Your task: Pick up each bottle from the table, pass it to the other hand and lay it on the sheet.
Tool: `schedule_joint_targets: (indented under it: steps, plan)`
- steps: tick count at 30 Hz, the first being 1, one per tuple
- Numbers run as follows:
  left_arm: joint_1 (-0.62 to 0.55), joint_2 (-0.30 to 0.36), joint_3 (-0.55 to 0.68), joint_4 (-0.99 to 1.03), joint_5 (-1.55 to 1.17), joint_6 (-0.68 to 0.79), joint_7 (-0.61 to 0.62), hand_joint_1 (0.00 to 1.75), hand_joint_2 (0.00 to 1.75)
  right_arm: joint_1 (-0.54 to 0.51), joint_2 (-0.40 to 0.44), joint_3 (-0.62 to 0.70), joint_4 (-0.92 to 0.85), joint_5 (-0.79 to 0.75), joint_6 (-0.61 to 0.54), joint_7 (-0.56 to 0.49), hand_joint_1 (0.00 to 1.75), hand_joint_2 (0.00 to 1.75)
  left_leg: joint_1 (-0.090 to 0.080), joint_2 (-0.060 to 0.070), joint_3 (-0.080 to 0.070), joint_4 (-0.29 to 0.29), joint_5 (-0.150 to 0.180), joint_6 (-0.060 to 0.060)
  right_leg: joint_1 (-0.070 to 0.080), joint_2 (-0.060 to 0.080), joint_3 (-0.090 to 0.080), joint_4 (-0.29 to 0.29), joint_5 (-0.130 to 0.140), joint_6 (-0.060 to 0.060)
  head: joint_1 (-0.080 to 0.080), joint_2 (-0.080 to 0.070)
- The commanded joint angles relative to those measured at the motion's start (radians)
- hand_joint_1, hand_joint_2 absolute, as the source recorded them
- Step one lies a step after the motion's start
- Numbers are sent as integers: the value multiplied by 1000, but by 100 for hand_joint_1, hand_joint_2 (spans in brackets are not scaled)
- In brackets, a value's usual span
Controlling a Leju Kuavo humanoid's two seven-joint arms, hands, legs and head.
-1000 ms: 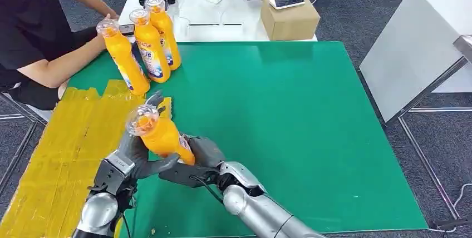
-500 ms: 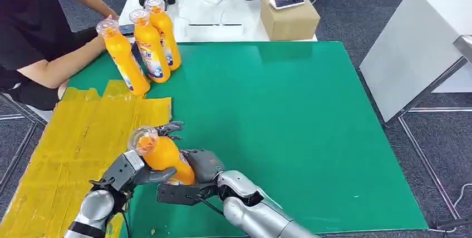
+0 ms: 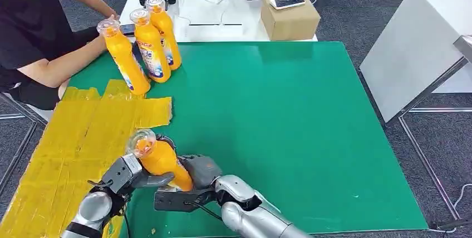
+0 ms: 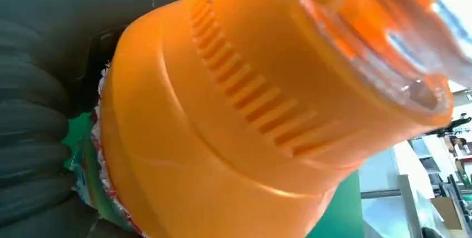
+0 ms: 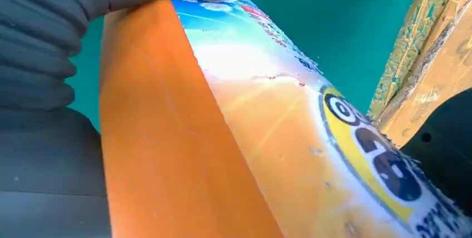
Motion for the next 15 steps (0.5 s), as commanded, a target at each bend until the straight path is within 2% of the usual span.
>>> schedule_joint_targets:
  steps: [1,2,6,8,9,10,12,13,15]
  plan:
    - [63,-17,36,2,2,58,37,175,175,-14,-27,88,-190,97,-114,-28,0,0,1,3,2,1,-2,-2,0,4,0,1,-1,-2,1,0]
    - [82,-17,51,-39,-1,55,50,175,175,-5,-51,67,-238,105,-93,-22,0,0,1,4,3,2,-3,-2,1,6,1,2,-2,-3,0,0]
    - [87,-18,58,-46,-1,52,54,175,175,3,-54,53,-247,108,-85,-22,0,0,1,2,2,1,-2,-2,0,3,1,1,-1,-2,2,0]
    - [108,-47,115,-108,-90,174,37,175,175,52,-96,-24,-349,121,-160,-34,0,0,1,1,2,2,-3,-2,1,3,1,1,-2,-3,0,0]
    - [119,-66,148,-173,-234,291,53,175,175,92,-138,-91,-456,122,-173,-32,0,0,1,2,1,1,-2,-2,0,4,0,1,-1,-3,0,0]
    - [126,-83,172,-226,-331,360,67,175,175,122,-167,-144,-536,122,-178,-33,0,0,1,0,-1,1,-1,-1,1,1,-1,1,-1,-2,1,0]
    - [131,-93,190,-284,-396,368,100,175,175,153,-191,-203,-619,115,-121,-46,0,0,2,-4,-2,4,-2,-1,1,-2,-2,2,-2,-2,0,0]
    - [127,-120,201,-305,-604,517,115,175,175,178,-192,-246,-662,91,-140,-71,0,0,1,-3,-3,3,-1,-1,0,-2,-3,1,-1,-1,2,0]
    - [136,-130,197,-349,-798,590,171,175,175,220,-217,-324,-758,36,-137,-91,0,0,1,-2,-1,3,-2,-2,1,-1,-1,1,-1,-2,0,0]
